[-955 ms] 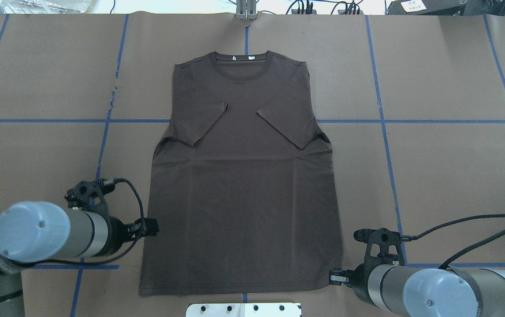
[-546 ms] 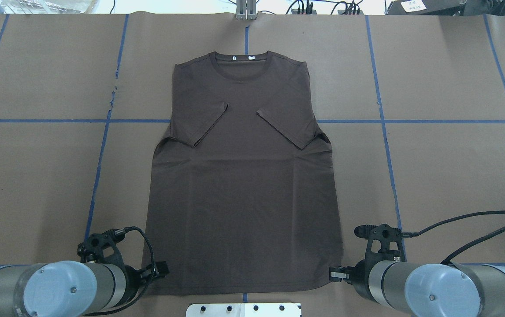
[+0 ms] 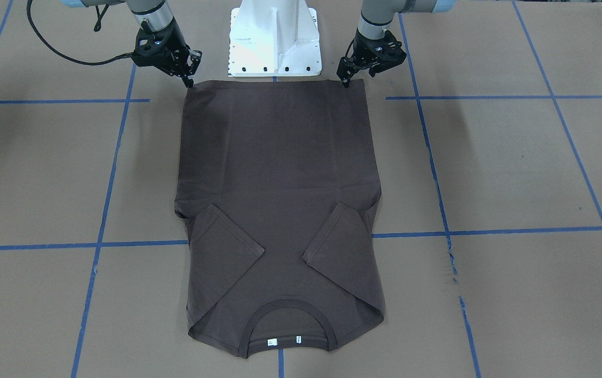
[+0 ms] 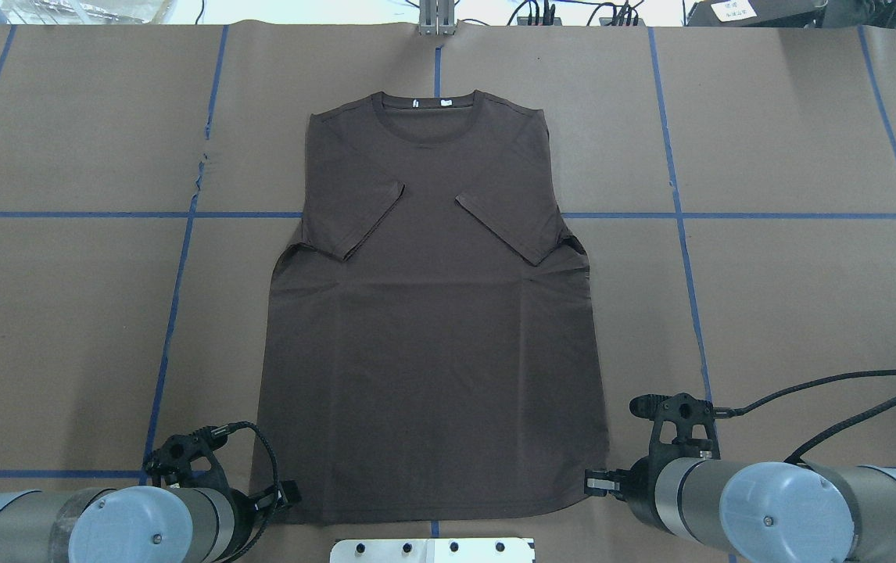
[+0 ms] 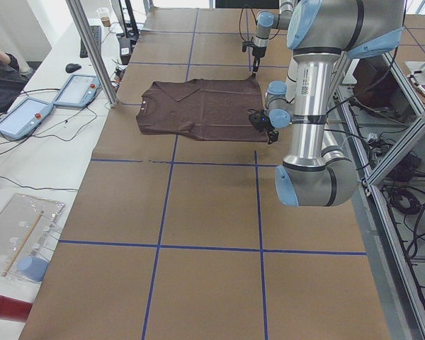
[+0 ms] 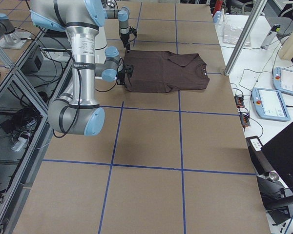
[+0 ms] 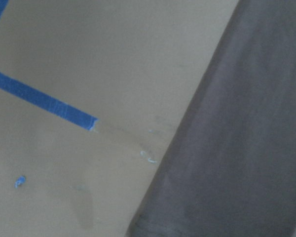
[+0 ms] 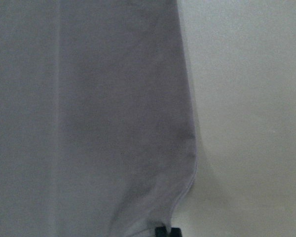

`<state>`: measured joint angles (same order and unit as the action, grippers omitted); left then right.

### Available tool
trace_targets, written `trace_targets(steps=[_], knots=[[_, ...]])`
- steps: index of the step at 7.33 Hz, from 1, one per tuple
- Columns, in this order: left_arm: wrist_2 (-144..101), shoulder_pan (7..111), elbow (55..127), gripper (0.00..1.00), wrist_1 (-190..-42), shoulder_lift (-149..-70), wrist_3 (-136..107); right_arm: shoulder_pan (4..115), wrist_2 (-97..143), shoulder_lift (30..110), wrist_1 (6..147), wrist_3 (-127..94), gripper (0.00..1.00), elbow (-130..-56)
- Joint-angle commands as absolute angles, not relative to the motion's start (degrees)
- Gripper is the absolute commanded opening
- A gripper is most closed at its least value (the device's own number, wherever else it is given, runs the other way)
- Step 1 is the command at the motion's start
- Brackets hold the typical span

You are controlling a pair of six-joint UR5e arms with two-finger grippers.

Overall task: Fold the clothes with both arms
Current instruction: 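Grasp both hem corners with the left and right grippers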

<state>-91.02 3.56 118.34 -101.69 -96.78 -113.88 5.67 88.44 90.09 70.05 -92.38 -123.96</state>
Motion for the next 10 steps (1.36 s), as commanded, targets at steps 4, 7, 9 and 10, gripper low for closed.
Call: trace_targets(steps=[4,7,9,10], knots=[[-91.05,3.78,118.3,0.3,-101.34,-96.86,-113.91,6.59,89.38,90.09,70.05,-92.29,0.0,-124.01],[-91.05,3.78,119.18,0.0,-99.68,-96.94,-113.91,7.64,90.79,90.26,70.05,-92.2,0.0,-124.01],[-91.23,3.87,122.06,0.0,-97.75,-96.86,-113.56,10.01,94.81,90.61,70.05,-91.41,0.0,-125.23],[-91.23,3.87,125.73,0.0,-94.86,-97.29,-113.21,10.19,95.36,91.75,70.05,-90.97,0.0,-126.9]])
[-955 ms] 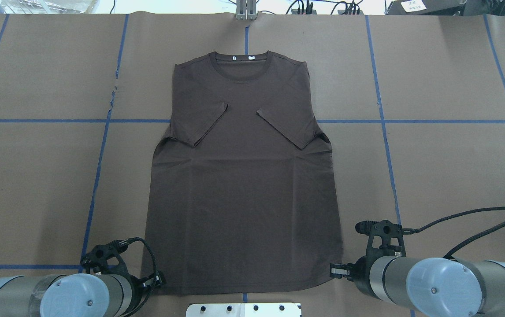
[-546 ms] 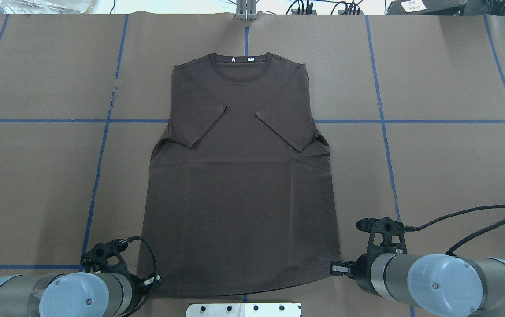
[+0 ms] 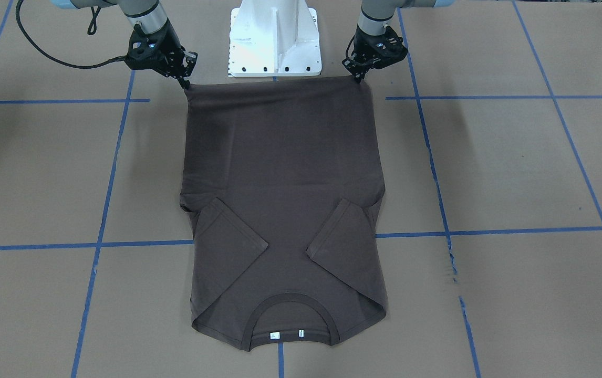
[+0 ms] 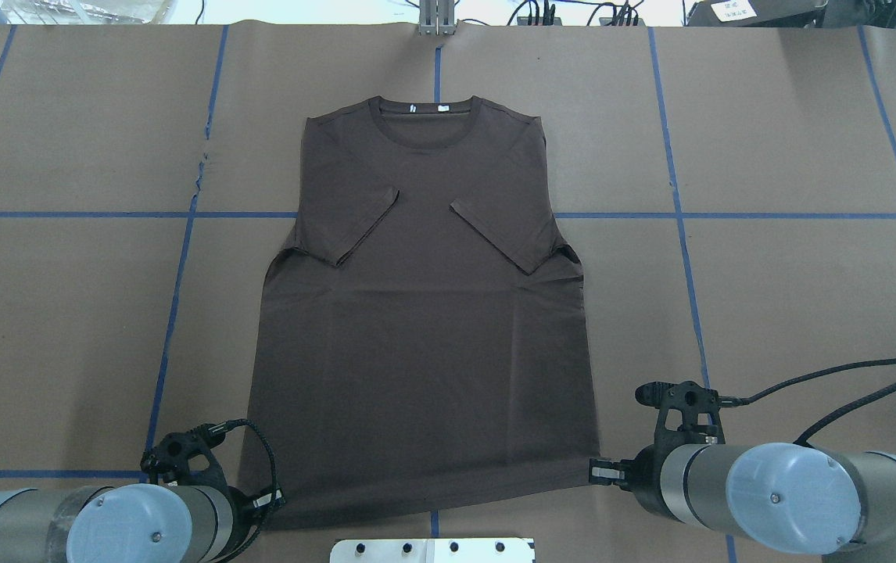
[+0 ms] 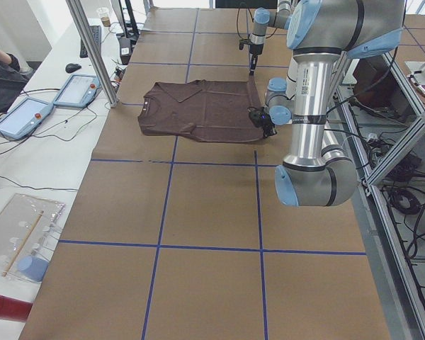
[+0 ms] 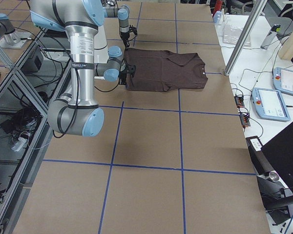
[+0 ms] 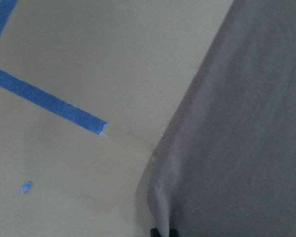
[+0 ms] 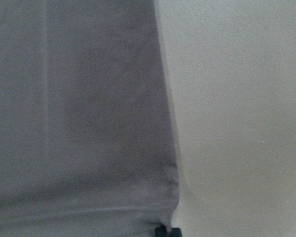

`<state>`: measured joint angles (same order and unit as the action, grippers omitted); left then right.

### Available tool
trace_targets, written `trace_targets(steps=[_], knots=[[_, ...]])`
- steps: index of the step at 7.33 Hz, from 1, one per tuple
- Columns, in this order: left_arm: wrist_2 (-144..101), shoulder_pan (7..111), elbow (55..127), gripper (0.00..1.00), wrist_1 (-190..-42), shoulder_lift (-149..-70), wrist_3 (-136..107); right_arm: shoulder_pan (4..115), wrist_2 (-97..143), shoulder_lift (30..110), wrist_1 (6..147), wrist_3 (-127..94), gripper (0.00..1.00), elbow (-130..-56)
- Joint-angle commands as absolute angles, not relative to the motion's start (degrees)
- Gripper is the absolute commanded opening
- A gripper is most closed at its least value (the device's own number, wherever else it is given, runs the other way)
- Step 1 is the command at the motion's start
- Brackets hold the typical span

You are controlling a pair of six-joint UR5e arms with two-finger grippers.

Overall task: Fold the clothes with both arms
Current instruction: 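Grasp both hem corners with the left and right grippers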

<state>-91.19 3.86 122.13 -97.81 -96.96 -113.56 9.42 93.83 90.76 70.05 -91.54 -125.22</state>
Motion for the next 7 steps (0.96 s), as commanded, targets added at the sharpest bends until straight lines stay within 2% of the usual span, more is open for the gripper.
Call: trace_targets(steps=[1,4,6,7], knots=[[-91.23,3.69,127.77,0.0,-91.35,-98.95,-113.12,10.2,96.67,93.93,70.05,-90.62,0.0,-129.35],[-91.58,3.6,129.8,0.0,-81.94,-109.75,-112.85,8.01,100.44,100.53,70.05,-90.44,0.0,-136.21],[-91.58,2.99,136.28,0.0,-77.9,-109.25,-108.23,7.3,102.82,103.87,70.05,-90.44,0.0,-140.69],[-91.67,2.64,136.41,0.0,-75.78,-109.25,-107.93,7.29,103.44,103.8,70.05,-90.53,0.0,-141.32]])
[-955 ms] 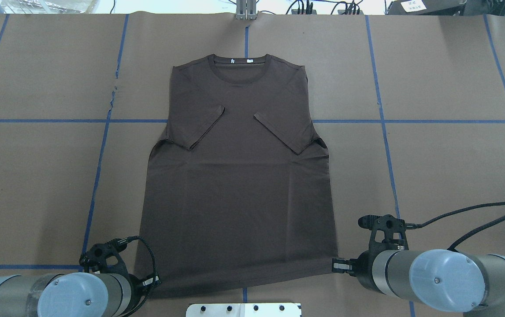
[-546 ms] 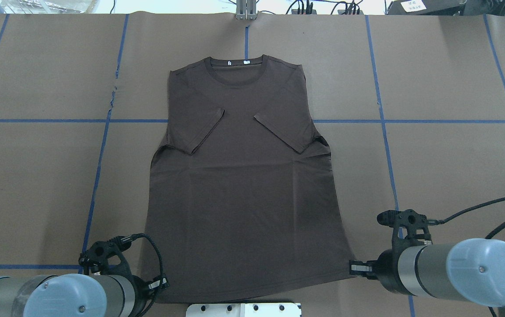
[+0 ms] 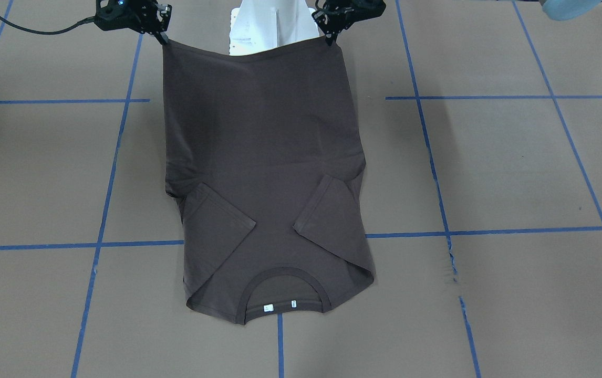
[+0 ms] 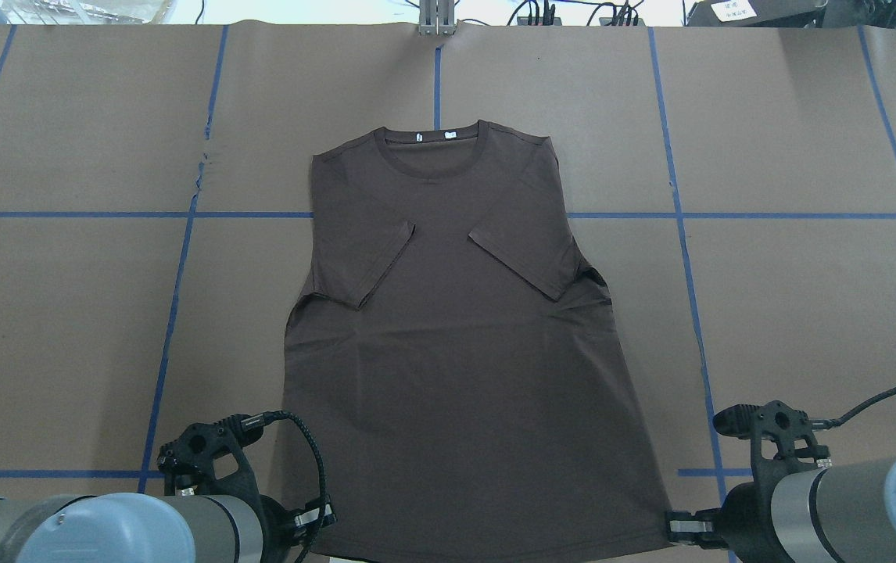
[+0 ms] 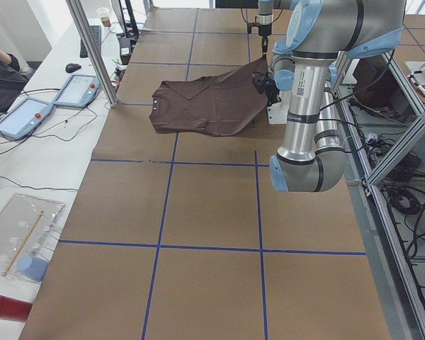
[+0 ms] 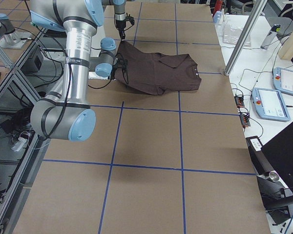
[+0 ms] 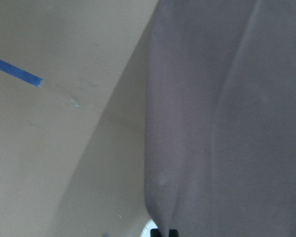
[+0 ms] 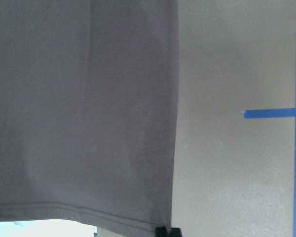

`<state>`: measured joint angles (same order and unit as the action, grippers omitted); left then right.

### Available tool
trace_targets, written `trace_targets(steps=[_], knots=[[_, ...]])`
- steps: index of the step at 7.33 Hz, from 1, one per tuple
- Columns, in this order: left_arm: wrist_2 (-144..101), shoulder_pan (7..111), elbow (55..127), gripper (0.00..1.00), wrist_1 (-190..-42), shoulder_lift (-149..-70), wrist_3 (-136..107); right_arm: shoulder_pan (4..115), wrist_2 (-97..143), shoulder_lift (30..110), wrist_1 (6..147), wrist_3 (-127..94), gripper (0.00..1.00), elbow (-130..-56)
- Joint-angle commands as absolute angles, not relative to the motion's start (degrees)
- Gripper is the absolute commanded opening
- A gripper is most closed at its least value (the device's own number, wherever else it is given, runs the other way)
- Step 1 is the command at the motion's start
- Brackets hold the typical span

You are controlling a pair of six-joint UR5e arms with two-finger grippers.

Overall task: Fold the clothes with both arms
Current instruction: 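Grasp both hem corners with the left and right grippers, then lift the hem with both grippers and fold it toward the collar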

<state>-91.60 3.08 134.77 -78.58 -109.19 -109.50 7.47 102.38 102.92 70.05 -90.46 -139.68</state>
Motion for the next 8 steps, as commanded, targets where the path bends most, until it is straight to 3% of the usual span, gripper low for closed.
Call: trace_targets(steps=[1,3,5,8], knots=[[-91.67,2.29,135.97,0.0,-75.76,-109.51,-107.93,8.17,103.36,103.36,70.05,-90.35,0.0,-140.89],[-91.15,3.15,135.09,0.0,-76.2,-109.95,-106.36,14.02,102.83,98.39,70.05,-88.0,0.0,-137.31],[-91.23,9.02,134.3,0.0,-76.29,-110.39,-101.97,23.33,102.75,87.06,70.05,-81.06,0.0,-128.19],[-91.49,19.3,130.88,0.0,-77.69,-113.11,-92.05,34.6,103.09,75.89,70.66,-49.93,0.0,-114.75]])
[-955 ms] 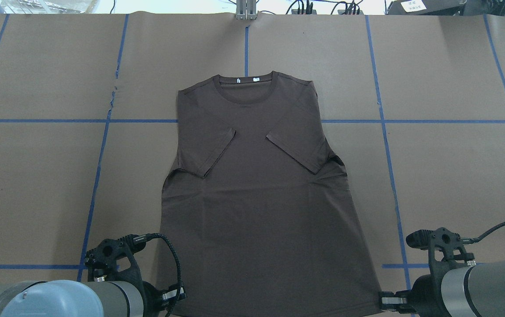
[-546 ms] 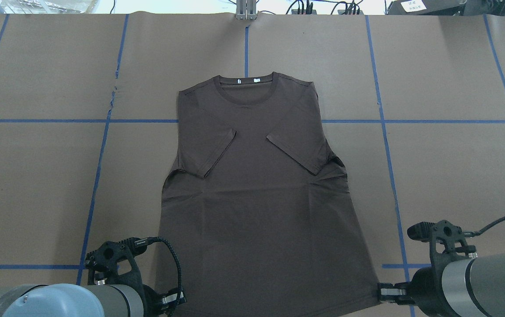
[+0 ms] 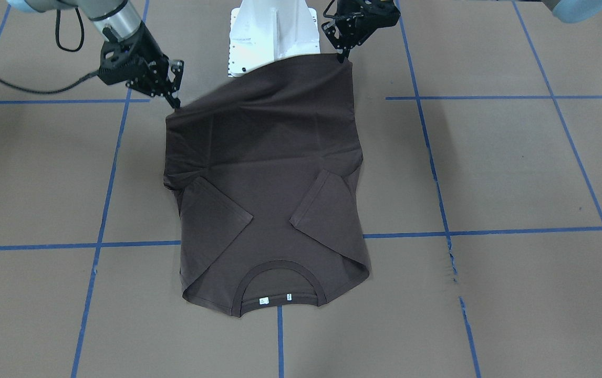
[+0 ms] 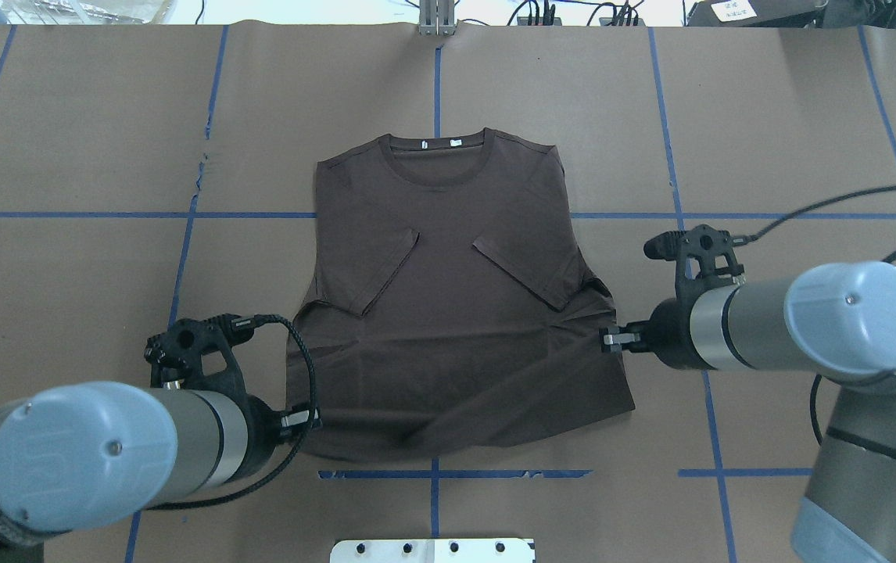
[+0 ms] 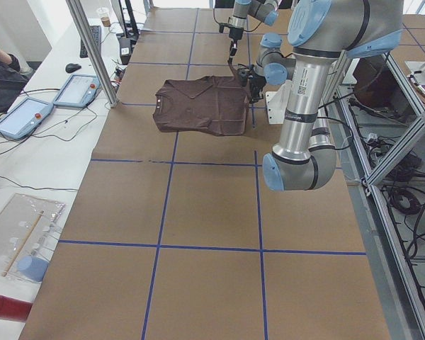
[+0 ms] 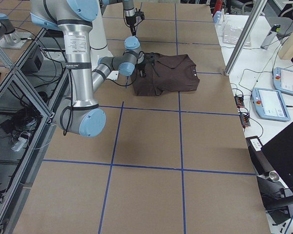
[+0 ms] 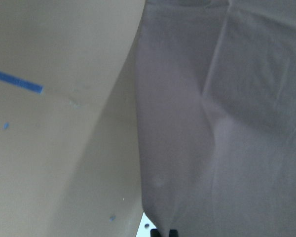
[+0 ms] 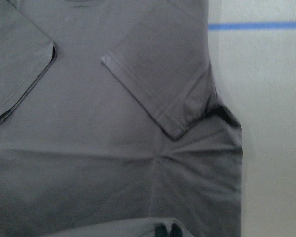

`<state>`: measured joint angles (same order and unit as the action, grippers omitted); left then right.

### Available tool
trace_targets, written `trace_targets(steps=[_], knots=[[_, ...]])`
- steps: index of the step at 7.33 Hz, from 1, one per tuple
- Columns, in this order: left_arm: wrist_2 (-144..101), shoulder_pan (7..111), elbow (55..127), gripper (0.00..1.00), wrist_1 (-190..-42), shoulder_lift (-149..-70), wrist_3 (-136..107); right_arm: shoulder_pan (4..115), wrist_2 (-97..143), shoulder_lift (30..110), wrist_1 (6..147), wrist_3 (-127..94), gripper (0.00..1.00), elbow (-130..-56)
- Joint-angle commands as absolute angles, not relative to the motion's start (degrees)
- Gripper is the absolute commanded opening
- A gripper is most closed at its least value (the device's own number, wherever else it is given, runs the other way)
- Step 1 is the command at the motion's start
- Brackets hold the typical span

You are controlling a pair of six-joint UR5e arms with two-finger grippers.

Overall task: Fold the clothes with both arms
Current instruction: 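Lift the hem with both grippers and fold it toward the collar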

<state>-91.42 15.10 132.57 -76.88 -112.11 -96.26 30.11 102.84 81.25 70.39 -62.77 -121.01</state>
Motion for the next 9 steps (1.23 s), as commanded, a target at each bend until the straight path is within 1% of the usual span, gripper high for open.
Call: trace_targets(steps=[1,4,5,7,9], knots=[[-91.58,22.82,128.26,0.0,-81.0,-113.38,-88.02,37.33,103.79,71.85,70.23,-45.83,0.0,-109.3],[-91.67,31.26,111.85,0.0,-95.58,-114.43,-80.09,44.98,109.14,62.26,69.96,-38.08,0.0,-95.85],[-91.67,33.03,107.97,0.0,-98.76,-114.96,-78.24,46.22,109.16,60.05,70.05,-37.27,0.0,-92.23],[-91.67,36.64,98.83,0.0,-103.42,-118.46,-75.33,47.45,108.9,55.48,69.87,-35.25,0.0,-84.06],[-91.67,38.31,95.11,0.0,-106.69,-118.65,-74.44,48.25,108.72,52.57,69.87,-35.24,0.0,-78.07]])
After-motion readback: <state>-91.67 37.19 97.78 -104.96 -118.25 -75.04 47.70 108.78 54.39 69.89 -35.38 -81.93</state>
